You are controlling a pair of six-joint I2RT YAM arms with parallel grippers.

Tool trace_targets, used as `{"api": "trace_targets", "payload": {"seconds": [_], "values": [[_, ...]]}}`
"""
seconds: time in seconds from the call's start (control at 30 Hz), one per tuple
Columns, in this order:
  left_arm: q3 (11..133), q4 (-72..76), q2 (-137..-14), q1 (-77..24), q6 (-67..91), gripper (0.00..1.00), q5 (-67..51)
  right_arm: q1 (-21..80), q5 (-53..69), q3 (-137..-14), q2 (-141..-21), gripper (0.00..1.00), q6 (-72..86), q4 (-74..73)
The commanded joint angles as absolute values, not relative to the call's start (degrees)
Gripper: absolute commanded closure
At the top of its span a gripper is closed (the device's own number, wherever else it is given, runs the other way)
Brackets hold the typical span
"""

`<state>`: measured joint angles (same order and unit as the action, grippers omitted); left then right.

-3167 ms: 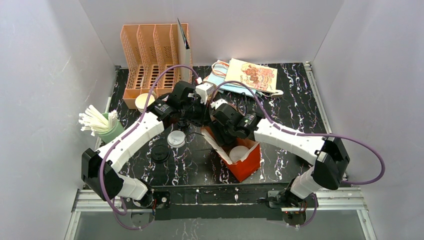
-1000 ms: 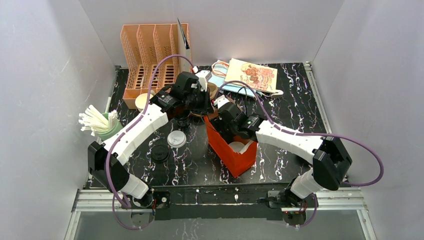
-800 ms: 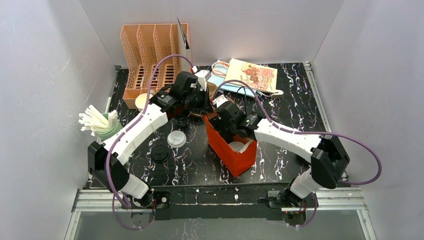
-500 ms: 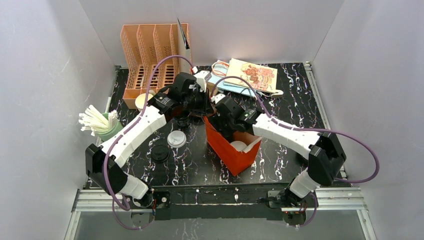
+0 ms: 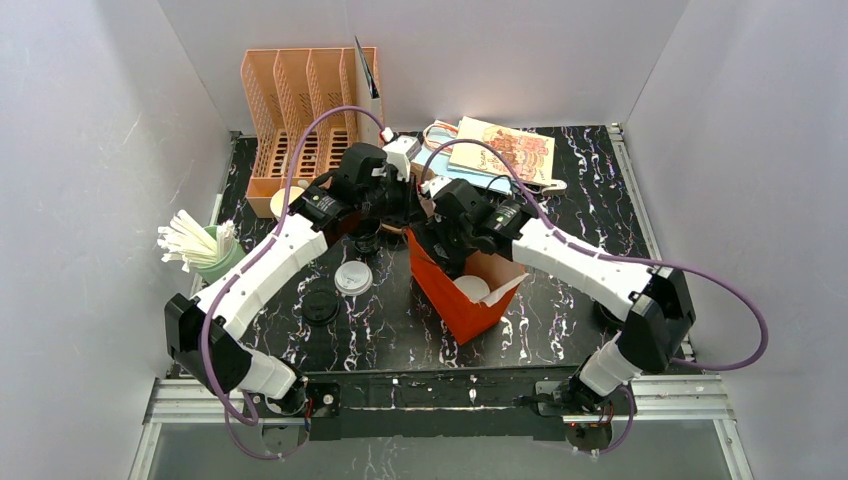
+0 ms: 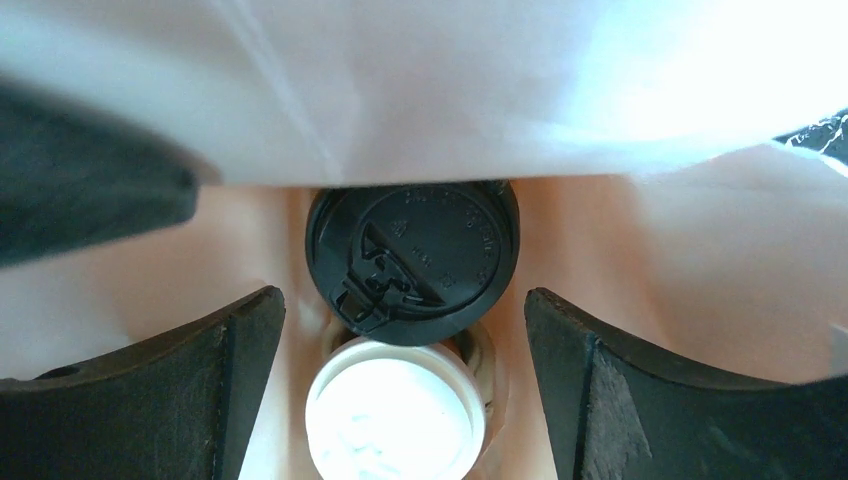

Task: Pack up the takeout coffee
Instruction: Place the coffee cup on the cup tray.

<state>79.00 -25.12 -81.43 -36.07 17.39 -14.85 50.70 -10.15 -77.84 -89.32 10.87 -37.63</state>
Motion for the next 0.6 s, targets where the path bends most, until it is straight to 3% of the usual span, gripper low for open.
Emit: {"api": "trace_targets", "payload": {"seconds": [0.0,0.2,0.57], "values": [[77.4,-24.6,-77.6,-36.4,14.9,1.00,-18.4,50.4,-9.1,-77.4,-82.0,0.03,10.5,-34.3],[76.3,-21.8,-77.2,-36.5,14.6,1.00,-20.0,50.4,-6.2,-74.0,-76.2,0.16,11.1,-33.8],[77.6,-21.6,-79.8,-36.5,13.4,1.00,-20.9,50.4,-9.2,-84.7,-76.1,0.18,8.9,-35.6]]}}
